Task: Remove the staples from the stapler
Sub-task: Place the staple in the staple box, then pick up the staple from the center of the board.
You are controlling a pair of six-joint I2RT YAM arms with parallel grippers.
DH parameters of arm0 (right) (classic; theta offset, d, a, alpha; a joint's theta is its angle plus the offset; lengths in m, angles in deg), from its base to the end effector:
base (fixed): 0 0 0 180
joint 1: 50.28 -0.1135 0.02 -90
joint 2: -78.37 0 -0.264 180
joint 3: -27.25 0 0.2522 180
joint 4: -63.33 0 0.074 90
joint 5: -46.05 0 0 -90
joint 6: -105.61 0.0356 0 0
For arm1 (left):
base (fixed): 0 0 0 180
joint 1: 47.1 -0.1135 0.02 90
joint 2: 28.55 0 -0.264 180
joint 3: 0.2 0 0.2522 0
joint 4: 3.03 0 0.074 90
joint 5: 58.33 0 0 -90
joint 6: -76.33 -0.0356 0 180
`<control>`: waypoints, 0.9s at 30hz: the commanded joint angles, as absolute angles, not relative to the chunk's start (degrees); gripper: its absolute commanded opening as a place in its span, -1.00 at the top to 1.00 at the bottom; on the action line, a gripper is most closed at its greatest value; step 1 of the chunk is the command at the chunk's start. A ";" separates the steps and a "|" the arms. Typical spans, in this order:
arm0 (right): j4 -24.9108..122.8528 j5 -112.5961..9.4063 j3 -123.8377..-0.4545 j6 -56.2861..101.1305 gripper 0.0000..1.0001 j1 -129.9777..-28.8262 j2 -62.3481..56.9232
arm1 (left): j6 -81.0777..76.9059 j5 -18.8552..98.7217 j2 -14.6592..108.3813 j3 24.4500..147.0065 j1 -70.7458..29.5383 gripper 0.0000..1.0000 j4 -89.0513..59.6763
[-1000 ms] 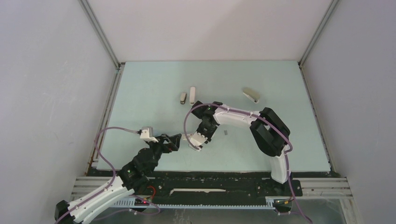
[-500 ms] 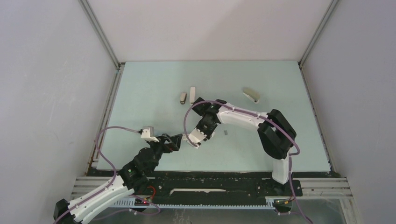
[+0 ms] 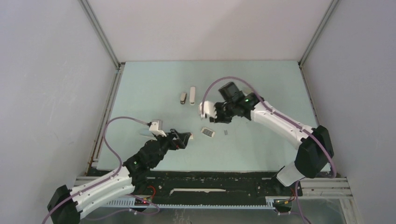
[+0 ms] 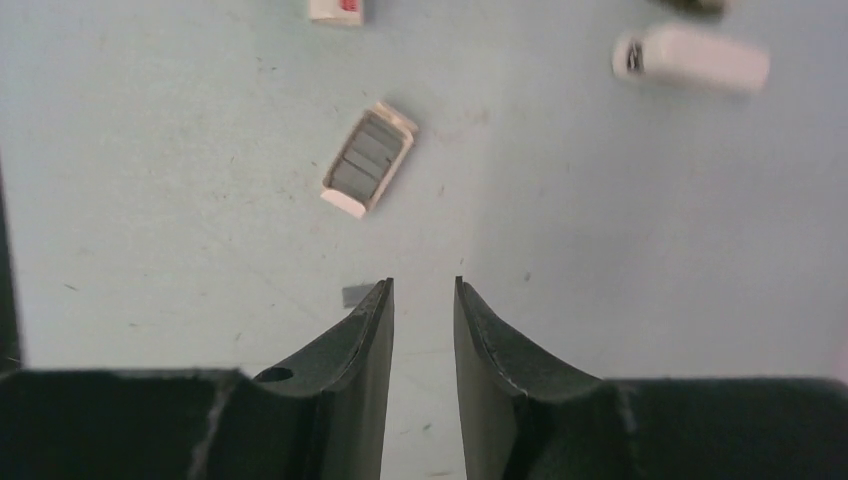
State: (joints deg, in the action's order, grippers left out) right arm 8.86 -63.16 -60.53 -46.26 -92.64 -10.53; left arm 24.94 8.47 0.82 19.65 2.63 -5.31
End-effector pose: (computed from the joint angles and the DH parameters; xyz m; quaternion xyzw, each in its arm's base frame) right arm 0.2344 0.2296 0.2837 -0.7737 0.5394 0.1077 0.3144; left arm 0.1032 -0.1001 0.1794 -0.0526 0.7689 -0.3185 0.5519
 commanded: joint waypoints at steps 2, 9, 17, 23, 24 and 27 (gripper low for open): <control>8.18 -74.51 -58.65 -20.85 0.27 -81.34 -5.93 | 28.77 11.15 12.30 29.00 3.11 -0.92 0.43; 8.95 -80.61 -57.62 -13.37 0.27 -65.81 -3.94 | 31.38 7.25 31.74 44.17 8.62 -0.88 -3.34; 9.94 -84.11 -55.94 -12.37 0.26 -55.22 -1.91 | 34.06 2.80 54.43 65.33 13.35 -0.88 -15.55; 10.67 -86.14 -54.83 -11.75 0.26 -51.73 -0.74 | 34.02 5.14 68.44 81.76 14.39 -0.83 -27.04; 10.76 -86.04 -54.88 -11.62 0.26 -51.71 -0.55 | 34.23 4.99 70.11 83.51 14.49 -0.82 -28.22; 11.12 -85.54 -54.82 -11.56 0.26 -51.82 0.11 | 35.22 4.53 74.18 87.86 14.60 -0.75 -31.00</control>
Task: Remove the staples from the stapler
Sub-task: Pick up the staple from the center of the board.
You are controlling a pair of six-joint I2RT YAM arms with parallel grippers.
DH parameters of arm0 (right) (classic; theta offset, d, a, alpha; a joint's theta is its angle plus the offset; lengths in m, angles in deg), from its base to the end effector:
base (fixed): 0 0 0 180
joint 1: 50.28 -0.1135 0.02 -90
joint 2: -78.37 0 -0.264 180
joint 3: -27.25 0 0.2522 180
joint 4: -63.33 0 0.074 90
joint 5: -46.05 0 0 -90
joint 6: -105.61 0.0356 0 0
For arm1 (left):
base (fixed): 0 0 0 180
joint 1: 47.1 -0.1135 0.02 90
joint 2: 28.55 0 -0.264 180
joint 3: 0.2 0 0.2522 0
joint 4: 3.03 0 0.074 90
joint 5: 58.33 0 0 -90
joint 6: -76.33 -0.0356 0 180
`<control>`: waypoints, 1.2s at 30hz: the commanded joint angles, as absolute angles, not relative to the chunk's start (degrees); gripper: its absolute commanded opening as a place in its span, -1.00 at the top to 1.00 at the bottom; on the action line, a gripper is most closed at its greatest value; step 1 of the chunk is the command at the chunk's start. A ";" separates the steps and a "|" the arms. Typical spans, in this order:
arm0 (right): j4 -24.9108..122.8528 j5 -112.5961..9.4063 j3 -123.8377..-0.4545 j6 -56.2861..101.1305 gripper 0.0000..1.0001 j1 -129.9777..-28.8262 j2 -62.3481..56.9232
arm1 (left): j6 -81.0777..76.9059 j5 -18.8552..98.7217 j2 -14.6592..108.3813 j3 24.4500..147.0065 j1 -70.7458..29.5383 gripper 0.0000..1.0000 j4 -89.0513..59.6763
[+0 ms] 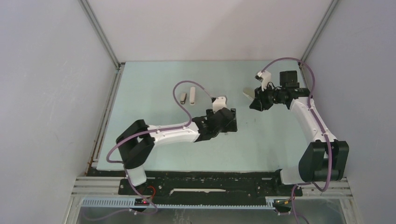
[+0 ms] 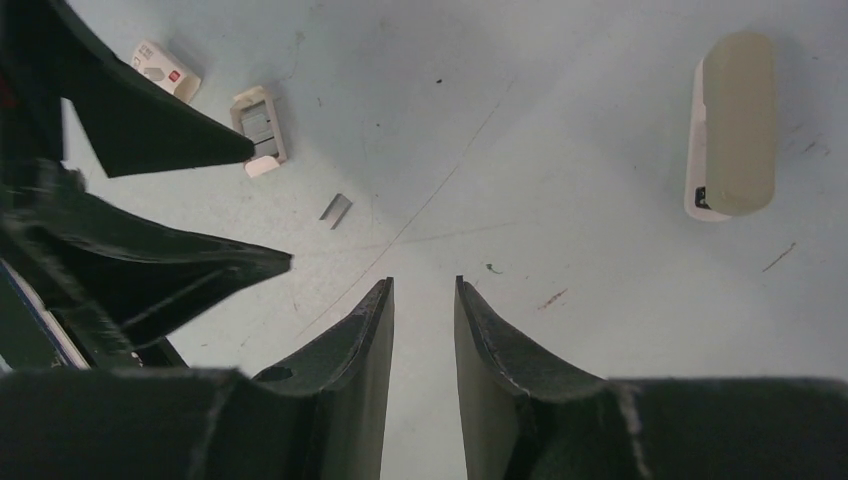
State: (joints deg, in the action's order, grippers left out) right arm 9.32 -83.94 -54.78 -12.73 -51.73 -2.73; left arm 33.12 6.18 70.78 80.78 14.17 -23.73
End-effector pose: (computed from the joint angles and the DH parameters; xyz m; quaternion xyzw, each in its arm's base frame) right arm 0.2915 0.0303 0.2974 -0.3338 0.8336 0.2463 0.3648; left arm 0.1983 -0.3299 0.2277 0.0168 0.8855 -0.2225 0.4076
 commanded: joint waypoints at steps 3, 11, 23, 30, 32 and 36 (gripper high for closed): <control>11.68 -85.70 -54.27 -11.47 0.25 -51.79 0.49 | 36.34 3.86 78.81 93.01 14.62 -0.71 -35.36; 11.60 -85.97 -54.22 -11.38 0.25 -51.85 0.58 | 40.85 1.04 88.14 104.54 14.60 -0.52 -48.09; 11.43 -86.04 -54.24 -11.64 0.26 -51.90 0.23 | 40.99 3.37 94.45 109.86 14.42 -0.01 -51.73; 11.30 -86.16 -54.23 -12.00 0.26 -52.03 -0.12 | 42.39 2.51 96.11 112.08 14.38 0.02 -55.69; 11.29 -86.19 -54.24 -11.99 0.26 -51.99 -0.04 | 42.58 2.33 96.16 112.07 14.33 0.02 -55.90; 11.16 -86.24 -54.23 -12.00 0.26 -51.96 -0.09 | 42.87 2.65 96.95 112.46 14.24 0.02 -56.11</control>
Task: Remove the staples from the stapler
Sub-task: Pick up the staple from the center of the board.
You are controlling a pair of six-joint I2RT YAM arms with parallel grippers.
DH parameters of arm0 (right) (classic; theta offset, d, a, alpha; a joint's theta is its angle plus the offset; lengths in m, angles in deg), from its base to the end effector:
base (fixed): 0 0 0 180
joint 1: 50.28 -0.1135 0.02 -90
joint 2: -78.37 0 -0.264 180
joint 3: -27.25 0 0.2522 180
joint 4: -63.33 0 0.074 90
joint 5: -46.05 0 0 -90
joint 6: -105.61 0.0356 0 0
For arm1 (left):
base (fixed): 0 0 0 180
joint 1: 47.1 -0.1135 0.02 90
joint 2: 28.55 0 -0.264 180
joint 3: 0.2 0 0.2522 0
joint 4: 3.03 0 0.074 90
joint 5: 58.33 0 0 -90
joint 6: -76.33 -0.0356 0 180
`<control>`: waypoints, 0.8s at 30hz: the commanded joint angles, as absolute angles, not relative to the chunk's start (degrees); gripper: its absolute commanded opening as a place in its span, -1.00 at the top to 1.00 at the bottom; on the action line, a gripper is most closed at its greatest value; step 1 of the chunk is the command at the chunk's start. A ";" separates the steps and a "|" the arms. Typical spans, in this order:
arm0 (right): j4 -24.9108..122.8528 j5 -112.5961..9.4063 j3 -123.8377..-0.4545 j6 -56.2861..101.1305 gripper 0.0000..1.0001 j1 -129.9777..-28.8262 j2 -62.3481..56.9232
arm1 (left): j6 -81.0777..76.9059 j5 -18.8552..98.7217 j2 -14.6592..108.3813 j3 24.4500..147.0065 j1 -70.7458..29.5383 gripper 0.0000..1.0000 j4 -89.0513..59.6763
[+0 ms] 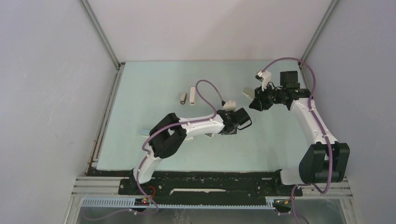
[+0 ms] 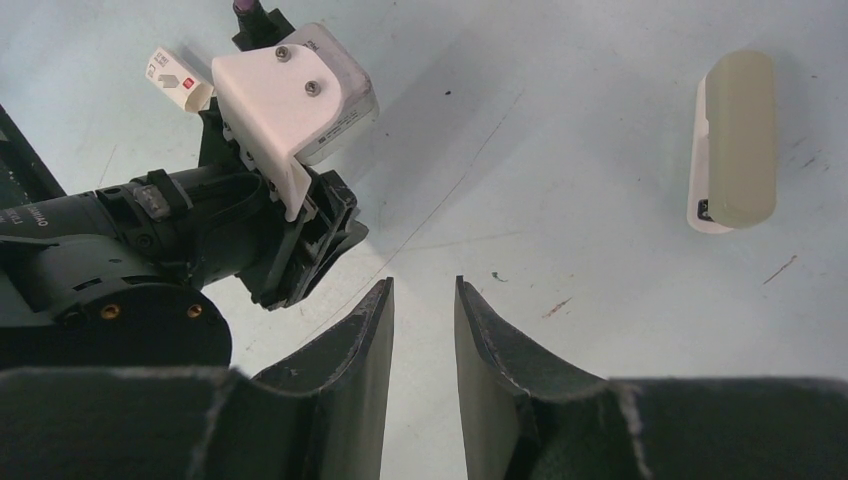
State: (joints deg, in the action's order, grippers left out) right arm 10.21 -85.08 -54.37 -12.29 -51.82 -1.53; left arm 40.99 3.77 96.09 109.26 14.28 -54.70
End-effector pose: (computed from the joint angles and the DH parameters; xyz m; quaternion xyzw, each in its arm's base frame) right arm 0.2880 0.0312 0.3022 -0.3368 0.8252 0.2522 0.3769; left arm 0.2325 -0.3914 0.1677 0.0074 0.9520 -0.0401 0.3035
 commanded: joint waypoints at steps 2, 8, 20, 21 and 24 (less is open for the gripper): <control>11.20 -86.23 -54.21 -12.06 0.26 -52.03 -0.03 | 43.02 2.79 97.41 112.84 14.25 0.06 -56.47; 11.17 -86.49 -54.20 -11.91 0.26 -52.05 -0.03 | 42.94 3.23 98.34 113.38 14.16 0.11 -56.87; 11.16 -86.32 -54.26 -11.85 0.26 -52.08 0.28 | 42.04 5.38 98.54 111.79 14.16 0.47 -57.08; 11.21 -86.32 -54.29 -11.85 0.26 -52.12 0.27 | 41.62 5.45 98.22 111.40 14.16 0.49 -57.05; 11.30 -86.32 -54.25 -11.89 0.26 -52.08 0.32 | 40.14 5.42 96.98 110.24 14.16 0.54 -56.83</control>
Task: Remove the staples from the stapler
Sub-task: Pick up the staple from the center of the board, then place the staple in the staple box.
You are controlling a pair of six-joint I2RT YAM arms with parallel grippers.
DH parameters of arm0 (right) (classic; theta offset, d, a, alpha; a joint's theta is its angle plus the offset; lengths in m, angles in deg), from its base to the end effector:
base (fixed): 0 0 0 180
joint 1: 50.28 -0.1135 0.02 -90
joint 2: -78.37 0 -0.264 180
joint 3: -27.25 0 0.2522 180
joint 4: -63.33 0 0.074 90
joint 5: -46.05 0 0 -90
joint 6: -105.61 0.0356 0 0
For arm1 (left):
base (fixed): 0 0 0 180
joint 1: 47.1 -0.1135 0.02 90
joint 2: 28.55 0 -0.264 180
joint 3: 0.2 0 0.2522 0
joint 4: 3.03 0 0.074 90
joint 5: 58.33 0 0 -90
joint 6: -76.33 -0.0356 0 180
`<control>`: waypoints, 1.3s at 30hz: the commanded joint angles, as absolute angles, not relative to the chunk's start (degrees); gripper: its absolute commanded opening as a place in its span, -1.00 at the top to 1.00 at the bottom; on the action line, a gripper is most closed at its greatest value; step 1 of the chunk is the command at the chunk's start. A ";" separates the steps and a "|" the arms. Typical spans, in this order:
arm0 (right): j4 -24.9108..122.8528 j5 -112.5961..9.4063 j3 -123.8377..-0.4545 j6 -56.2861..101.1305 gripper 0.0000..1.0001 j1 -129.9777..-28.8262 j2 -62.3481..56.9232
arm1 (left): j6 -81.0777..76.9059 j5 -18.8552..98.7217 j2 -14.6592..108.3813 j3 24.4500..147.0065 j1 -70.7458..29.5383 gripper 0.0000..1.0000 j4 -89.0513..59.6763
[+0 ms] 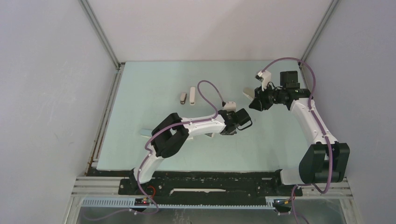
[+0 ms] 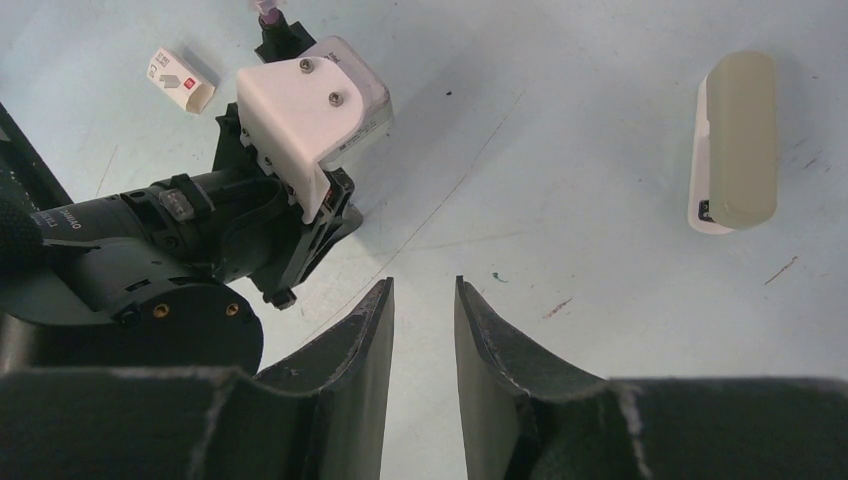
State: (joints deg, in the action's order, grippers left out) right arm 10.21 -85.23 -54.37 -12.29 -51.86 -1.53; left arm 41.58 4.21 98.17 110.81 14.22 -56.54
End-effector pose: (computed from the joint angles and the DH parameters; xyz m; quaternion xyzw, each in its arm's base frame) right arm 0.2879 0.0314 0.3022 -0.3374 0.8245 0.2535 0.3769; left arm 0.2342 -0.3940 0.1581 0.0078 0.9564 -0.0263 0.2907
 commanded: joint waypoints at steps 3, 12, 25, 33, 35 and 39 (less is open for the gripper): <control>11.27 -86.24 -54.28 -11.89 0.26 -52.06 0.32 | 37.09 5.50 95.52 109.03 14.19 0.59 -55.87; 11.25 -86.24 -54.20 -11.68 0.26 -52.04 0.24 | 28.02 4.60 88.01 103.21 14.24 0.76 -51.94; 11.34 -85.79 -54.24 -11.59 0.26 -52.60 -0.37 | 20.61 4.04 73.37 89.05 14.52 0.78 -44.74; 11.38 -85.19 -54.26 -11.55 0.26 -53.16 -0.80 | 17.17 -1.15 72.22 84.62 14.27 0.79 -44.48; 11.35 -85.02 -54.21 -11.55 0.26 -53.33 -0.85 | 16.93 -1.39 73.01 84.55 14.01 0.79 -44.47; 11.41 -85.00 -54.25 -11.41 0.26 -53.31 -0.80 | 16.78 -1.81 74.75 84.96 13.26 0.79 -44.70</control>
State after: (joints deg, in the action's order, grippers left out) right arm 10.21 -84.95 -54.37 -12.25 -52.97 -1.53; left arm 18.30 1.11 74.19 85.33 13.98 -45.57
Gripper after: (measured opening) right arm 0.371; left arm 0.166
